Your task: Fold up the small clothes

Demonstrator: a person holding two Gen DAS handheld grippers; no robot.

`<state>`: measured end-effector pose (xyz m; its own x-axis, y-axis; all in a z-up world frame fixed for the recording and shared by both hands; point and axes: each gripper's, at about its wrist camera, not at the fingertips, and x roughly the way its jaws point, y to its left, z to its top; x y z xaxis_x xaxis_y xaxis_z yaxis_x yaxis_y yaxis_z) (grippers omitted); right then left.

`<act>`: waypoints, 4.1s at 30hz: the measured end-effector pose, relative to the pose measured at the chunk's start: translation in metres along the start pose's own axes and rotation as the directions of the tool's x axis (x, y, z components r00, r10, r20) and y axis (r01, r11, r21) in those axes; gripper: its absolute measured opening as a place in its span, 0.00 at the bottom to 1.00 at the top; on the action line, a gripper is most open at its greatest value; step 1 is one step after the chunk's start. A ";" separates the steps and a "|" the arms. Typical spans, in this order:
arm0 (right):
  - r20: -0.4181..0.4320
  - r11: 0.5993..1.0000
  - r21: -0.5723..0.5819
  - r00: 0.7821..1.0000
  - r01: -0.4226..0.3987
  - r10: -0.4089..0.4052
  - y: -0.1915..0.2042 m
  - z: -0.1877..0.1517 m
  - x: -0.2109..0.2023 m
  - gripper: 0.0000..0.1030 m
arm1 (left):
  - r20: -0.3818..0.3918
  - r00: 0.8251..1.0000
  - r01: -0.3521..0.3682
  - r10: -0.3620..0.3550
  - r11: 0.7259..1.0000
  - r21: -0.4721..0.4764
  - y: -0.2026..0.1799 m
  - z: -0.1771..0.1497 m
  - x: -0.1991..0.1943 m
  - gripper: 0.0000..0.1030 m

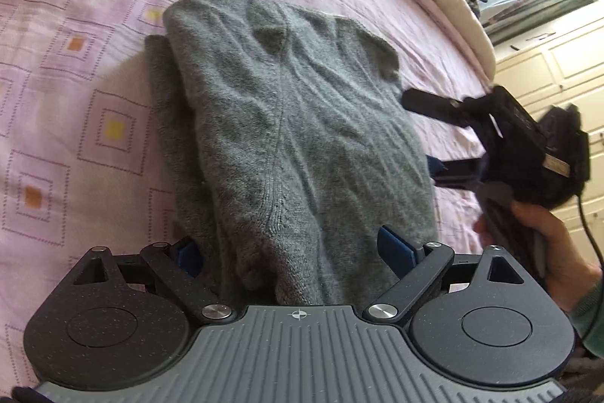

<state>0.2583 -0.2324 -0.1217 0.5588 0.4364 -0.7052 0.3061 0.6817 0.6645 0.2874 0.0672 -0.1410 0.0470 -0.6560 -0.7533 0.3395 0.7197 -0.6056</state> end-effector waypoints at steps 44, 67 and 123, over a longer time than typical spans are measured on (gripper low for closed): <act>-0.110 0.994 0.015 0.988 0.110 -0.108 -0.033 -0.102 -0.123 0.49 | -0.147 0.987 0.040 -0.065 0.986 -0.164 -0.036 -0.137 0.004 0.31; 0.144 0.899 -0.294 0.945 0.324 -0.294 0.005 -0.104 -0.160 0.77 | 0.172 0.917 -0.366 0.359 0.931 0.007 -0.085 -0.178 -0.079 0.60; 0.177 0.747 -0.048 0.741 0.664 -0.648 0.016 -0.068 -0.108 0.98 | 0.108 0.881 -0.472 0.461 0.870 0.138 -0.034 -0.065 -0.028 0.96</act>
<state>0.1506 -0.2293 -0.0517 0.3521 -0.2217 -0.9093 0.5625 0.8267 0.0163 0.2134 0.0754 -0.1160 0.2997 -0.2709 -0.9148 0.4033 0.9049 -0.1358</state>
